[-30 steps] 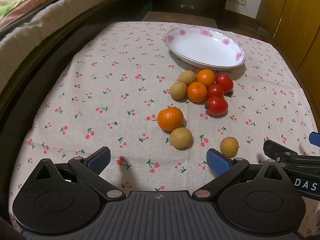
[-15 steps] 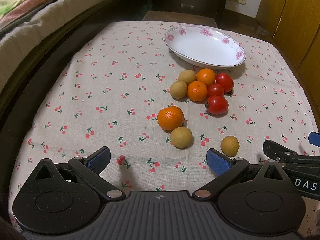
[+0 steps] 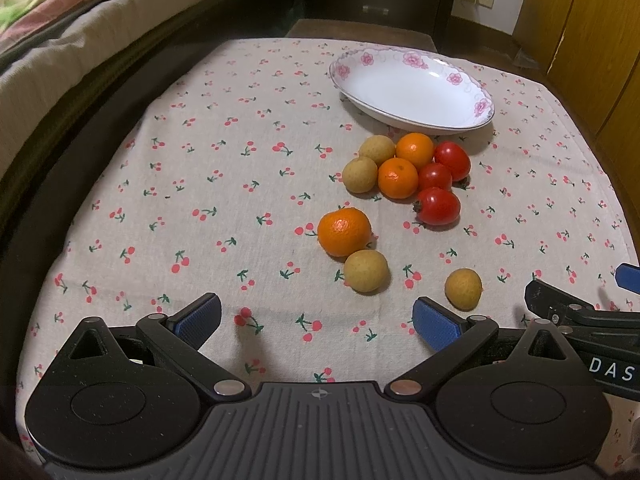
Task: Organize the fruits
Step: 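Move both grippers toward the fruit cluster beside the white plate, then close the right gripper on a small brown longan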
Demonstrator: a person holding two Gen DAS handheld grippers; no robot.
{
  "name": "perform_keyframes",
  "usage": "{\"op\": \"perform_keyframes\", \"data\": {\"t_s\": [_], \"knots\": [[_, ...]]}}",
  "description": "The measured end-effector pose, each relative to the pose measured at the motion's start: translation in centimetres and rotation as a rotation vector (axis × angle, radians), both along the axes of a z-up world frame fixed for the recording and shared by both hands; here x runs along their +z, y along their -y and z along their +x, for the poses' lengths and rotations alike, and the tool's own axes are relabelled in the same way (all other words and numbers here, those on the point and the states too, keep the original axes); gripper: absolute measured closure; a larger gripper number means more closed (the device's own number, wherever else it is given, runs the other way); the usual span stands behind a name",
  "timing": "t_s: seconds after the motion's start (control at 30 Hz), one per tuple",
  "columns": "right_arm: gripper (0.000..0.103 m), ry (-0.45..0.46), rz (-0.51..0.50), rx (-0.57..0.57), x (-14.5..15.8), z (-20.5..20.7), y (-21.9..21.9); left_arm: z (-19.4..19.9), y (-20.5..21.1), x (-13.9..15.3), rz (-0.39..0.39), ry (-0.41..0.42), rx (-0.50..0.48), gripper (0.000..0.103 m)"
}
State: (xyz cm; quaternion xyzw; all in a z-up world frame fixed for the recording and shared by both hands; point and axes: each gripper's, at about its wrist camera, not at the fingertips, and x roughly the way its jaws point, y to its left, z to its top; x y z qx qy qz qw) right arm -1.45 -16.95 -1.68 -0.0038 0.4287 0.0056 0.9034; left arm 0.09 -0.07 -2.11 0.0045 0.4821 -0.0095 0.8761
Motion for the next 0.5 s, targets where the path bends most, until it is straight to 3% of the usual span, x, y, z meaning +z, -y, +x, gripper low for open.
{"op": "perform_keyframes", "data": {"t_s": [0.27,0.5], "knots": [[0.0,-0.011,0.007,0.029,-0.4,0.3,-0.4,-0.1,-0.6,-0.5,-0.014,-0.014,0.0,0.001],[0.021,-0.018,0.048,0.098,-0.4,0.7,-1.1,-0.4,-1.8,-0.2,-0.07,-0.012,-0.002,0.001]]}}
